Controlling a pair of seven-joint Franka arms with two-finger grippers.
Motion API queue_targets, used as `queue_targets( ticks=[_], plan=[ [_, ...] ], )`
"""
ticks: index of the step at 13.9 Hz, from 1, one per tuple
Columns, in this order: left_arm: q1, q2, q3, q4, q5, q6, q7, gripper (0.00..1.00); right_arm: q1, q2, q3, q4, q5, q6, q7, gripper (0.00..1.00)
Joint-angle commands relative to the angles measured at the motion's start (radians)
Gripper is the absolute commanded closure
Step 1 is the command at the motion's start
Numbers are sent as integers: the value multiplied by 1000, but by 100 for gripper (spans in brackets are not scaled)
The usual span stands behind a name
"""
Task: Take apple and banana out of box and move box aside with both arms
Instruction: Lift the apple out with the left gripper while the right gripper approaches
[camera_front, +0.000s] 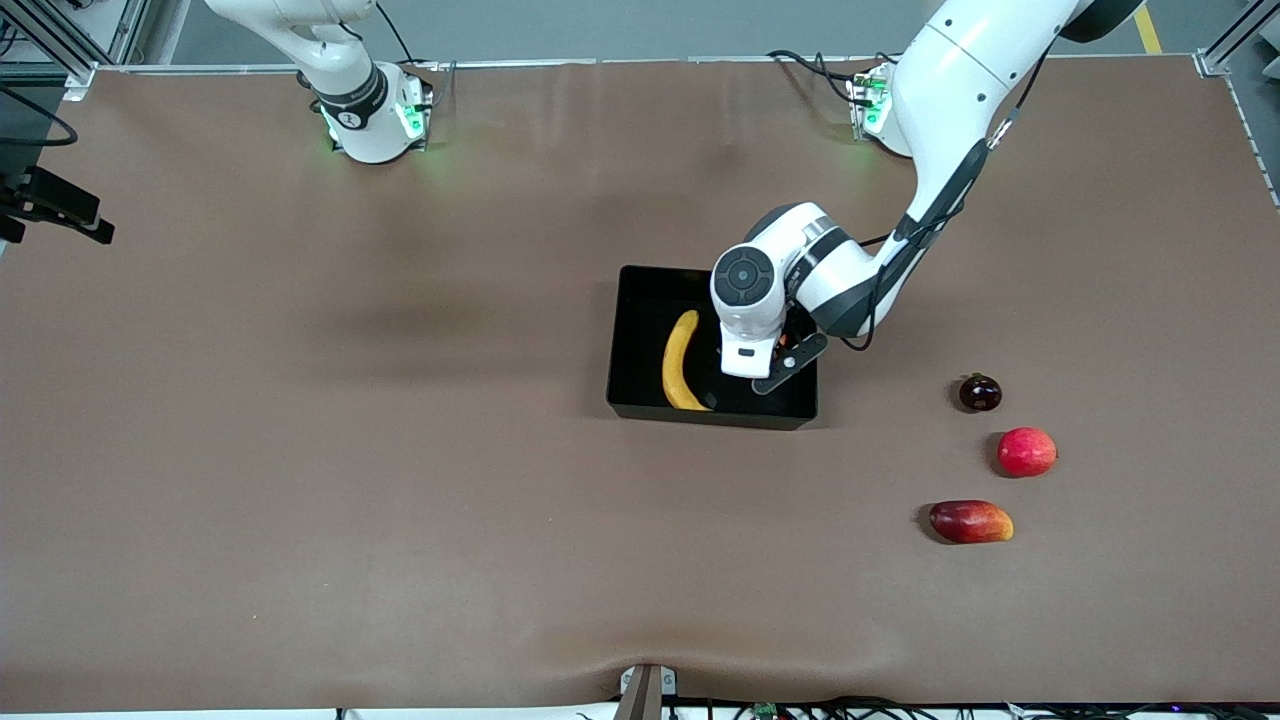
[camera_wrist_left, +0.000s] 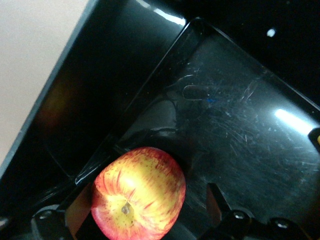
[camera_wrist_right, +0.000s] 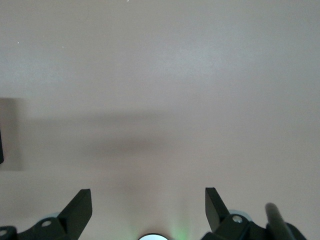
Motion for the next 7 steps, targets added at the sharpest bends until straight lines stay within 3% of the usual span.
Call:
queue_targets(
  ticks=[1,7],
  plan=[
    [-4,7,-3,-1,27,6,-42,0,-21,2,15,2,1,-2,-2,0],
    [5,7,-3,-25,27,-12,-43,0,-8,14,16,2,-6,-3,-15,0]
  ],
)
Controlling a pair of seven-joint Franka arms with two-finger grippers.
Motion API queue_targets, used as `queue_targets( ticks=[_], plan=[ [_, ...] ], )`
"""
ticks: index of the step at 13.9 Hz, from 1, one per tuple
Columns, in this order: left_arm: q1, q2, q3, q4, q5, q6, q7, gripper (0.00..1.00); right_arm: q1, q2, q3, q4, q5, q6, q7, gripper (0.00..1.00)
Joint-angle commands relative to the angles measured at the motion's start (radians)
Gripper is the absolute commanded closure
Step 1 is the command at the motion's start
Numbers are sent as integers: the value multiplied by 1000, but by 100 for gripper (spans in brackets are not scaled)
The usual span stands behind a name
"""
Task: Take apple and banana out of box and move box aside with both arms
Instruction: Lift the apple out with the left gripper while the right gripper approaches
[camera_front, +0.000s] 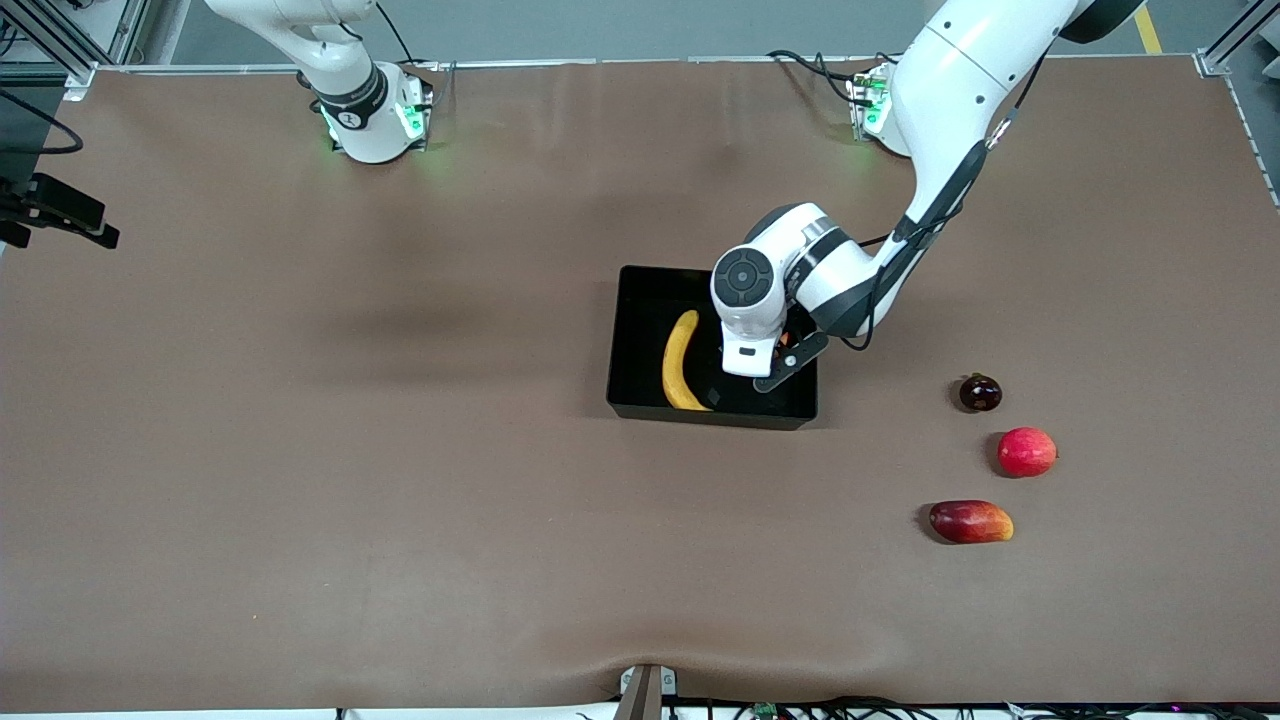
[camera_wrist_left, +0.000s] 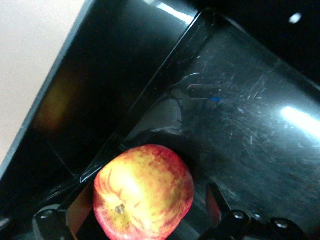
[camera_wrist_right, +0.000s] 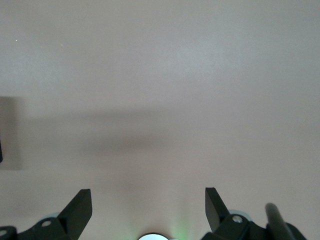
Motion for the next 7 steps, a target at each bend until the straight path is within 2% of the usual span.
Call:
queue_targets(
  ticks=[1,5,7],
  plan=[
    [4,4,-3,-7,25,-7,-39,19,-7,3,14,3,-4,-4,-14,0],
    [-4,-7,-4,7,25,-42,-37,99,-7,9,15,-1,-4,-4,-16,0],
    [-4,-24,-6,17,21,-85,-37,100,-6,14,17,1,-4,-4,-16,0]
  ],
)
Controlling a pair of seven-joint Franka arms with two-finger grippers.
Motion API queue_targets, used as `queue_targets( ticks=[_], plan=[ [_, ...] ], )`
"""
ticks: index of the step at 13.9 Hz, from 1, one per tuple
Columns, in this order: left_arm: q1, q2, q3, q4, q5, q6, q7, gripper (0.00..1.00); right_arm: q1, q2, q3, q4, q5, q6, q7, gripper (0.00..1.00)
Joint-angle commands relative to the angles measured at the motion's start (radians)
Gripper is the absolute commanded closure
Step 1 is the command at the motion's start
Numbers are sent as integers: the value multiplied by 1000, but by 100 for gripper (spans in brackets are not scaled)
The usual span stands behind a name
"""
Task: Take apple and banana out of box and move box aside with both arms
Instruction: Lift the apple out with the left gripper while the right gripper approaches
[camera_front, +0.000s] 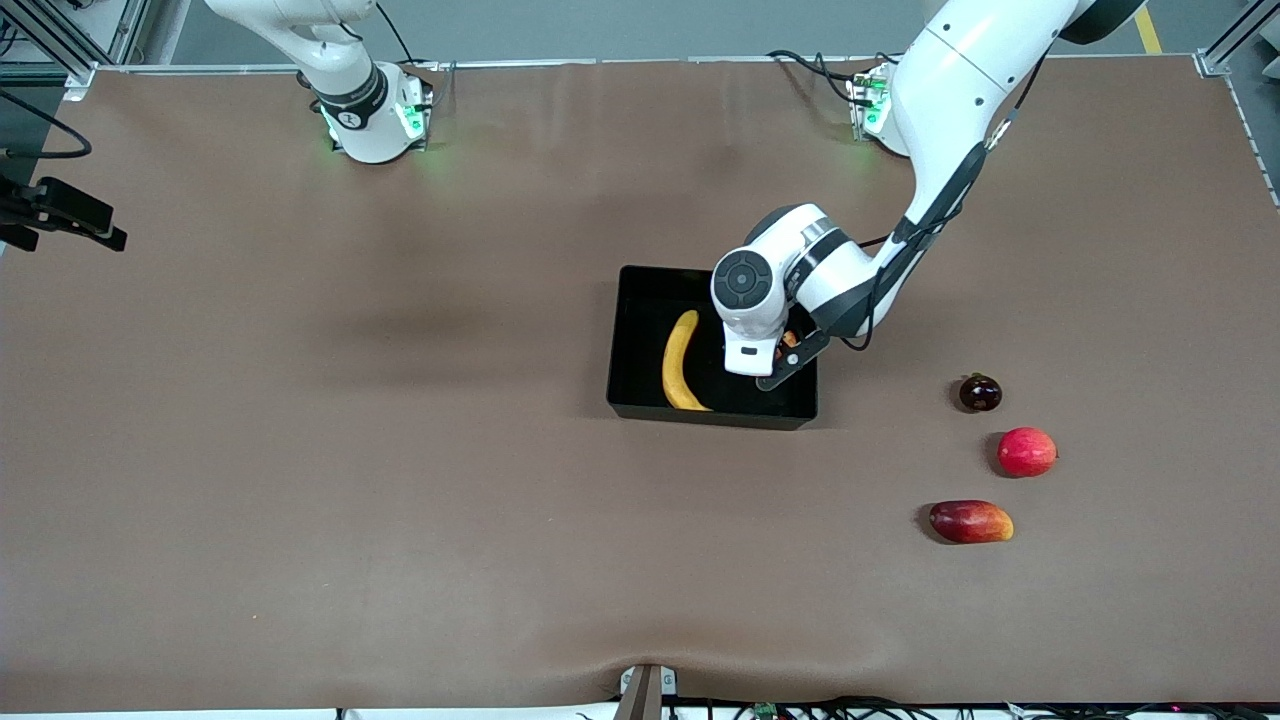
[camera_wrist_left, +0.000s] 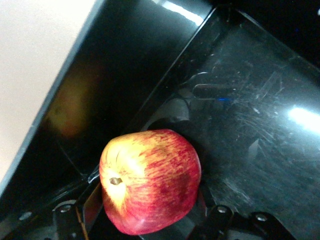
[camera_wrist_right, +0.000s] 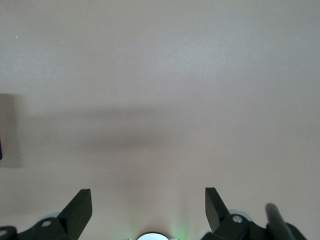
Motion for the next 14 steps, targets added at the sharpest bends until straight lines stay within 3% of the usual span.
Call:
queue_targets(
  ticks=[1,8,11,14],
  plan=[
    [-6,-35,-7,28,21,-78,-32,100,-4,16,10,3,-4,-3,-10,0],
    [6,-89,-79,332,-25,-371,-15,100,-10,75,8,-2,-10,0,-14,0],
    [52,-136,-74,347,-33,-451,97,100,-6,85,11,-6,2,1,-16,0],
    [153,-138,-73,337,-18,-491,219,100,123,92,11,-5,50,12,57,0]
  ],
)
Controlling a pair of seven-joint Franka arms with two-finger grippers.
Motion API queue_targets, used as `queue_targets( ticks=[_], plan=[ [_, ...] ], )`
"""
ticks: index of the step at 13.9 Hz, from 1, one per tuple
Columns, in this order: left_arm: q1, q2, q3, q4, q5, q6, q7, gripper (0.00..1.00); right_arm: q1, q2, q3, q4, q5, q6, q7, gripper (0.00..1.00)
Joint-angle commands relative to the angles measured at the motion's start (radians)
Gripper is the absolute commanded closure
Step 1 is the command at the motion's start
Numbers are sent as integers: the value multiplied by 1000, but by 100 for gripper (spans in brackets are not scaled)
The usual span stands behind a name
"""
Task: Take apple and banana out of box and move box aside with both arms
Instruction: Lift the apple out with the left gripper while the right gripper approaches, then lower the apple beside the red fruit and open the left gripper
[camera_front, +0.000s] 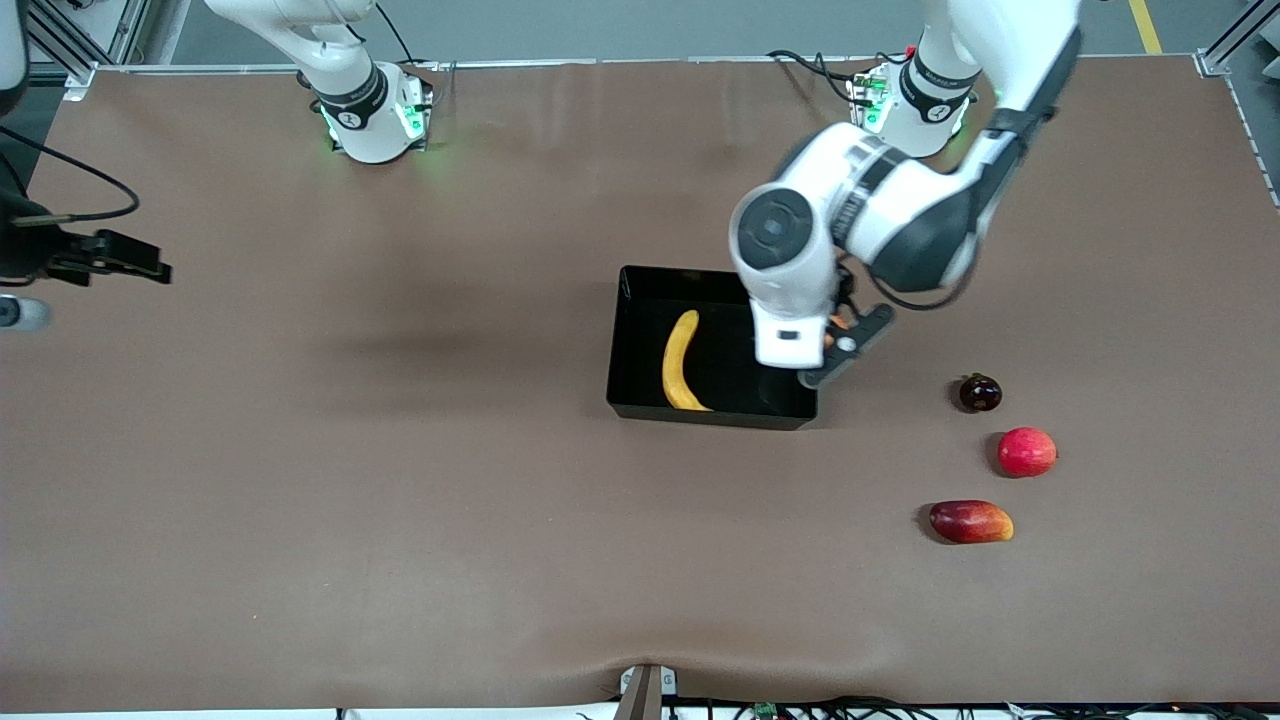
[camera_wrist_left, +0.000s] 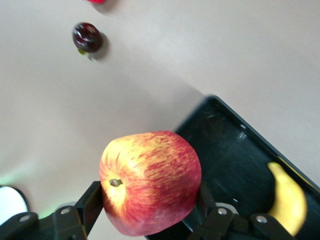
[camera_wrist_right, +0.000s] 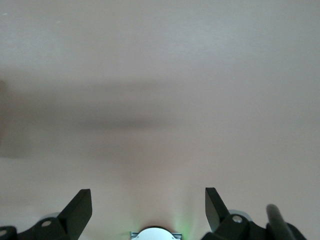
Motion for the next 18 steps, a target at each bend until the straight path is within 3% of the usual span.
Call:
queue_targets(
  ticks=[1,4,7,10,12,18],
  plan=[
    [108,-3,-2,-16,3,-20,120,100,127,18,6,2,23,24,145,0],
    [204,55,-2,-34,151,-20,227,100,231,90,4,8,137,99,280,0],
    [231,153,-1,-30,312,5,318,100,348,180,4,10,223,240,385,0],
    [228,227,1,-30,434,66,408,100,458,253,4,10,227,384,457,0],
    [234,273,10,-28,524,78,512,100,500,285,3,8,211,410,477,0],
    [254,342,41,-28,578,151,608,100,485,302,0,7,207,412,476,0]
  ],
)
